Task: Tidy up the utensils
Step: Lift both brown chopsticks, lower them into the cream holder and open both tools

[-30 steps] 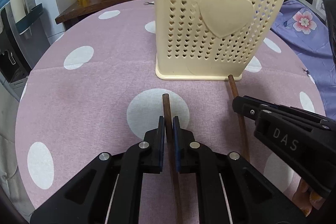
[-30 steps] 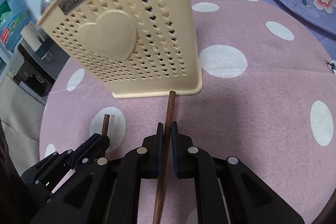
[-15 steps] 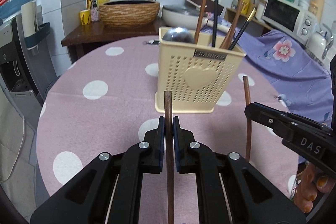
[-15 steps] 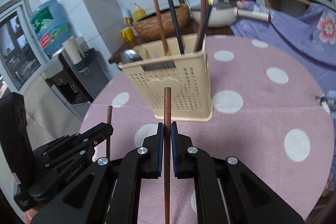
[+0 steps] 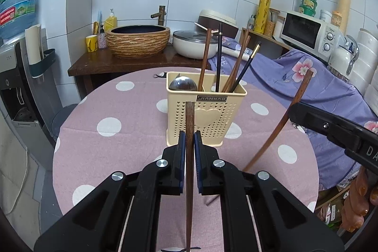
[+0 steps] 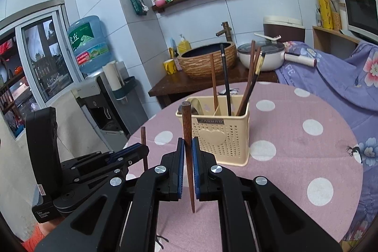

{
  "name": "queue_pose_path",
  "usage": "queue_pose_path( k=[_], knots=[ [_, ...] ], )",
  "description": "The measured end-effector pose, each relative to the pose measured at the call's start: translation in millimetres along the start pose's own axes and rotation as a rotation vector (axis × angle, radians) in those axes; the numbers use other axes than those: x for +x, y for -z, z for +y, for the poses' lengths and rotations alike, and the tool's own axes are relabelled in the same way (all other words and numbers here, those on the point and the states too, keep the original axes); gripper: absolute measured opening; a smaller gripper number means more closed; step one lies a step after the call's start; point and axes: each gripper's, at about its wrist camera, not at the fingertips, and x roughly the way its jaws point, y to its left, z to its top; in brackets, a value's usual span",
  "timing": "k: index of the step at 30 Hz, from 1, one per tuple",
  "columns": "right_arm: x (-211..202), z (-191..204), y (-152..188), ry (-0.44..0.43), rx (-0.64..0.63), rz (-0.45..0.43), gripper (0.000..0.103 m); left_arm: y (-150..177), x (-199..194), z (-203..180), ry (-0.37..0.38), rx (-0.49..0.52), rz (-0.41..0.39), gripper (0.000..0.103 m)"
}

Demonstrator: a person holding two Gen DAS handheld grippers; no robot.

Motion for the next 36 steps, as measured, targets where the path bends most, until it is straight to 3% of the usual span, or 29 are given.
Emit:
queue_pose_path(
  k=[16, 27, 36],
  knots=[
    [-5, 1, -53, 0.044, -0.077, -0.045, 0.007, -58, -21, 5, 0.007, 0.015, -0.086, 0.008],
    [-10, -5, -114, 0.023, -0.028, -0.09, 0.007, -137, -44, -19, 0.013, 0.081, -0.204, 0.008],
    [-6, -16, -163, 0.097, -0.025, -0.162, 0.007, -204, -35, -34, 0.005, 0.072, -0.272, 0.008]
  ],
)
